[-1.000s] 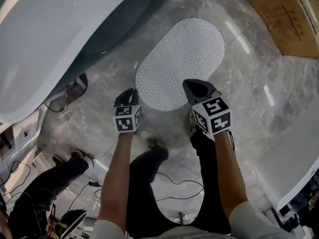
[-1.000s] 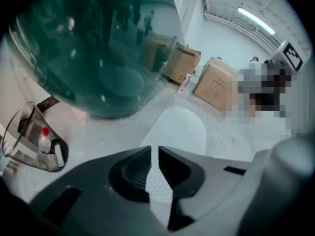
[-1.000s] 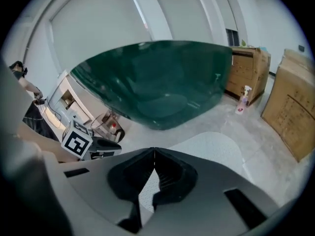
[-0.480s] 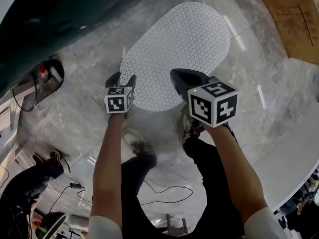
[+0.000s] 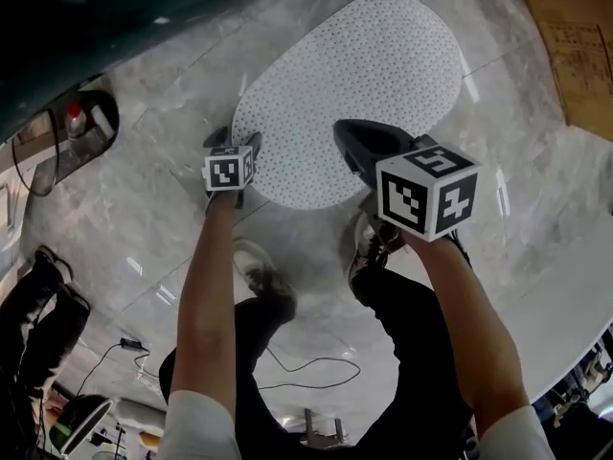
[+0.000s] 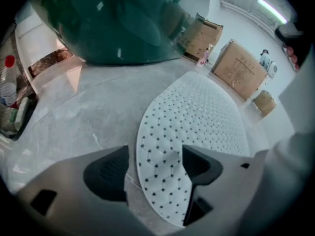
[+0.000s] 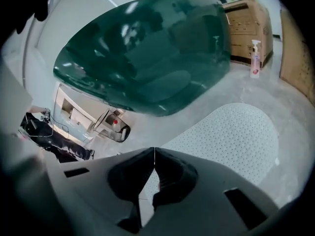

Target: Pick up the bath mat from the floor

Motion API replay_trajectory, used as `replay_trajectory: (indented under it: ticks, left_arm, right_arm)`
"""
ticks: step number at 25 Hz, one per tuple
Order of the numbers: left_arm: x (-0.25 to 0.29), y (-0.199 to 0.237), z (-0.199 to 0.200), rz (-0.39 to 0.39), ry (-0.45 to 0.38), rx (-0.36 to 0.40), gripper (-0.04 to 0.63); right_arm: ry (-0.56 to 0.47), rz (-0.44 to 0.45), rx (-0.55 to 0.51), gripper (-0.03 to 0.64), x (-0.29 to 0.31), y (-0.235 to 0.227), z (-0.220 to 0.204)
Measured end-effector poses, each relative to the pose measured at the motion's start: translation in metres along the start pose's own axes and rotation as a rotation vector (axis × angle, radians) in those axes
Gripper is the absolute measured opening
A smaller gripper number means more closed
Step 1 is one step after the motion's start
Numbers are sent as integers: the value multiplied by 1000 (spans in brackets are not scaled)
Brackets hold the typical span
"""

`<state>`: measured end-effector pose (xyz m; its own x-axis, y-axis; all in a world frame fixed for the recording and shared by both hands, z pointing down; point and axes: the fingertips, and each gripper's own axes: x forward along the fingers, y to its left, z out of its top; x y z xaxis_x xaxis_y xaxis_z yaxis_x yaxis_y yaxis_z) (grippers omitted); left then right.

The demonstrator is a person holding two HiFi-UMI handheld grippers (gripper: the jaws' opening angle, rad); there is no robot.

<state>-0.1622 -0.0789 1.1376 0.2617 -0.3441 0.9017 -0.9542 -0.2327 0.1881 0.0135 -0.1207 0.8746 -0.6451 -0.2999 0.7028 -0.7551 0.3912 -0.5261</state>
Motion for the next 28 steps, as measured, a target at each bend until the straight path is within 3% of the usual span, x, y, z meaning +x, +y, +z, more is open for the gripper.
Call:
replay_trajectory:
  ticks: [4, 7, 9, 12, 14, 16, 18, 19, 25, 28]
  left_arm:
    - [2, -10, 3, 22, -97, -34, 343]
    - [5, -18, 7, 29, -99, -81, 361]
    - [7, -30, 9, -7, -85, -104, 362]
    - [11, -65, 8, -108, -46, -51, 362]
    - [16, -87, 7, -126, -24, 13, 365]
    - [23, -102, 9, -110, -14, 41, 309]
    - [26, -110, 14, -88, -3, 37, 86]
    - [25, -114, 16, -78, 1, 33, 62]
    - [-2, -128, 21, -75, -20, 56, 37]
    - [-23, -141, 36, -103, -50, 69, 34]
  right_arm:
    - [-3, -30, 6, 14, -4, -13, -1]
    - [-7, -51, 6, 14, -10, -19, -4]
    - [-1, -65, 35, 14, -16, -25, -13]
    - [7, -79, 89, 15, -23, -32, -26]
    - [-8, -94, 115, 14, -30, -39, -28]
    - [-38, -115, 144, 14, -38, -49, -26]
    - [-47, -153, 139, 14, -46, -59, -28]
    - [-41, -184, 120, 14, -50, -64, -30]
    - [-15, -351, 13, 14, -77, -78, -45]
    - [24, -383, -76, 14, -82, -83, -54]
